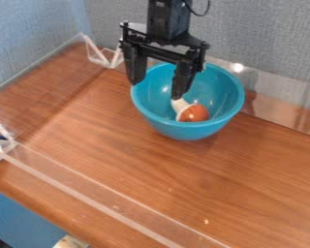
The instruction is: Remove the mushroom from inside the blue bowl and put it on the table
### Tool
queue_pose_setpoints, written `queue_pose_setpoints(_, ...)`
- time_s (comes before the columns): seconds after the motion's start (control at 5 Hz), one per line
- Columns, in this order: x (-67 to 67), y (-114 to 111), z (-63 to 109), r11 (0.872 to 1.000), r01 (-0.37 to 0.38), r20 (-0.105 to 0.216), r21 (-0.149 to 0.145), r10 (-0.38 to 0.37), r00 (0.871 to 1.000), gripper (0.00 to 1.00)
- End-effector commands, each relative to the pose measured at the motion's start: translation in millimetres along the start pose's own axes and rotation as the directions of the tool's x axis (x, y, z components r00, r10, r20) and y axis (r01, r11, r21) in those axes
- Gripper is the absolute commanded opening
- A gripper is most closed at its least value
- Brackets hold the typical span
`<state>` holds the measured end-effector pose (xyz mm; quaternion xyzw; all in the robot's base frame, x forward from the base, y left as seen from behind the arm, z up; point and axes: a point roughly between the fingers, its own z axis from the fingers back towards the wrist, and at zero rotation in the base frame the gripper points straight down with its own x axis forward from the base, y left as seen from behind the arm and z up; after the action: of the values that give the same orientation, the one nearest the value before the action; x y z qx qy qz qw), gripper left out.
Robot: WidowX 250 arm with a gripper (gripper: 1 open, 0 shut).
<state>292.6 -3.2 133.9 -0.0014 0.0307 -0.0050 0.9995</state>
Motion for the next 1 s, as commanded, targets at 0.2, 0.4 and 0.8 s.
queue_pose_setpoints(0.2, 52.2, -55, -39.2, 0.986, 0.167, -0.028, -0.018, -0.168, 0.985, 1.00)
queue_pose_setpoints(0.4, 67.8, -82, -60.7, 0.979, 0.201, -0.049, -0.022, -0.202, 0.978, 1.00)
queue_pose_setpoints(0.8, 69.2, -54, -51.8, 0.960, 0.280, -0.020, -0.014, -0.281, 0.960, 1.00)
